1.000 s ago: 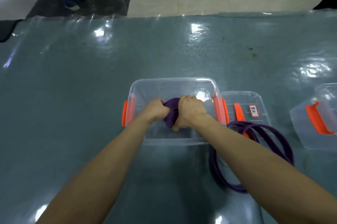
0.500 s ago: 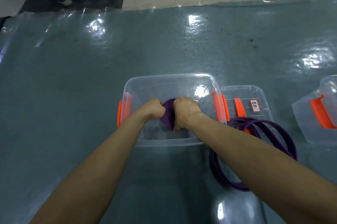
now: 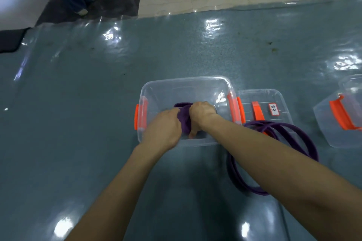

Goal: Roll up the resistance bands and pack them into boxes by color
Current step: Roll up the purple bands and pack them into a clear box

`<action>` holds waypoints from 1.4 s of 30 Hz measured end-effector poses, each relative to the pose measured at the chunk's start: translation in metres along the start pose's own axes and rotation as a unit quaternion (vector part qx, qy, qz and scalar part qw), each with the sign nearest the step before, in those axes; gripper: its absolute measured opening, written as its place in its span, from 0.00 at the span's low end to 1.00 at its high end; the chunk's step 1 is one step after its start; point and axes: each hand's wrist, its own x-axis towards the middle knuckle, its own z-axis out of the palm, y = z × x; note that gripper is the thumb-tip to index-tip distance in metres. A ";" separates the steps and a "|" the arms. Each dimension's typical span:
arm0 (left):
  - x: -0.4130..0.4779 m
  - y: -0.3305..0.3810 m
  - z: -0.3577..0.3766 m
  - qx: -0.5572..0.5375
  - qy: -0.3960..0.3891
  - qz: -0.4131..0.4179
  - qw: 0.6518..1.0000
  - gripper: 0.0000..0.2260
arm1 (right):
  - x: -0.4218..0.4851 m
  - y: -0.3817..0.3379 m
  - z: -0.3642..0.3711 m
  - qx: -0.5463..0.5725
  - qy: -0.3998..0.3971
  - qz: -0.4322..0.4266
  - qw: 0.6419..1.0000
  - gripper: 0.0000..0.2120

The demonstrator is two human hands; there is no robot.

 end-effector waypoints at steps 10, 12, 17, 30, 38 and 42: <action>-0.071 0.037 0.064 0.099 0.154 0.047 0.982 0.25 | -0.126 0.085 0.027 0.455 0.453 0.025 0.767 0.16; -0.068 0.039 0.074 0.099 0.164 0.040 0.981 0.27 | -0.157 0.104 0.081 0.464 0.508 0.116 0.717 0.10; -0.057 0.030 0.083 0.090 0.190 0.047 0.976 0.26 | -0.172 0.134 0.199 0.360 0.268 0.311 0.838 0.39; -0.048 0.024 0.071 0.060 0.128 0.064 0.988 0.28 | -0.224 0.149 0.169 0.485 0.422 0.166 0.748 0.06; -0.174 0.064 0.076 -0.187 0.133 0.278 0.933 0.36 | -0.302 0.124 0.107 0.598 0.376 0.103 0.700 0.11; -0.222 0.097 0.096 -0.254 0.059 0.265 0.928 0.36 | -0.328 0.088 0.088 0.670 0.319 0.000 0.671 0.13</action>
